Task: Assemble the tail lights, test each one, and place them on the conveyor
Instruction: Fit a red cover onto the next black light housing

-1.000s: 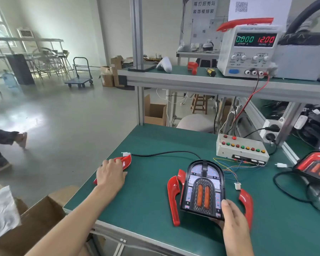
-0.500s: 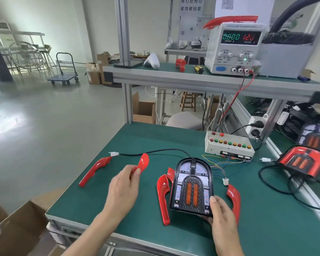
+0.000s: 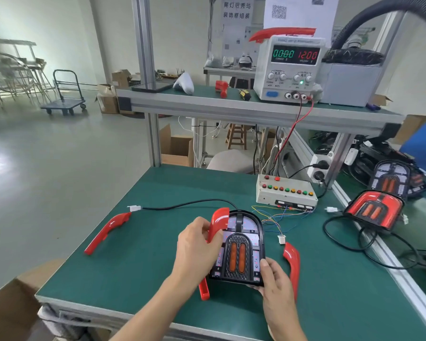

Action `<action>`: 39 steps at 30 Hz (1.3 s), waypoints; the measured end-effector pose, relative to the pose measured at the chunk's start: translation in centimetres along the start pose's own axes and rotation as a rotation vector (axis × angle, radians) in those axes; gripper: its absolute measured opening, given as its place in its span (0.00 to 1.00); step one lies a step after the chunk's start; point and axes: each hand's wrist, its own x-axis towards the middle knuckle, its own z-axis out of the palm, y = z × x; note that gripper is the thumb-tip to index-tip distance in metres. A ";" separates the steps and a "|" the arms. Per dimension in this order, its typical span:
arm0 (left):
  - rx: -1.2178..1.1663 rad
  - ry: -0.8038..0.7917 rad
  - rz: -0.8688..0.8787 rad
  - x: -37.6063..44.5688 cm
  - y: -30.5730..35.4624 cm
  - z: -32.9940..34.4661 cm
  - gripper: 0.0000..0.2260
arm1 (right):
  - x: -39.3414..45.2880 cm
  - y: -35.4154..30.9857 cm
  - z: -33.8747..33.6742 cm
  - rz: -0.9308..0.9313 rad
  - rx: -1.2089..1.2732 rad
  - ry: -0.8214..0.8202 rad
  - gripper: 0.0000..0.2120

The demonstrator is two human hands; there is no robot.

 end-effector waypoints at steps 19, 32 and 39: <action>0.500 -0.020 0.219 -0.6 1.1 1.2 0.13 | -0.1 0.3 -0.1 -0.038 -0.044 -0.037 0.11; 0.591 -0.007 0.228 0.6 1.2 1.9 0.16 | -0.1 0.2 0.1 -0.028 -0.017 -0.042 0.10; 0.599 0.106 0.227 -0.3 0.7 2.4 0.16 | -0.5 -0.4 -0.1 -0.022 -0.010 -0.048 0.11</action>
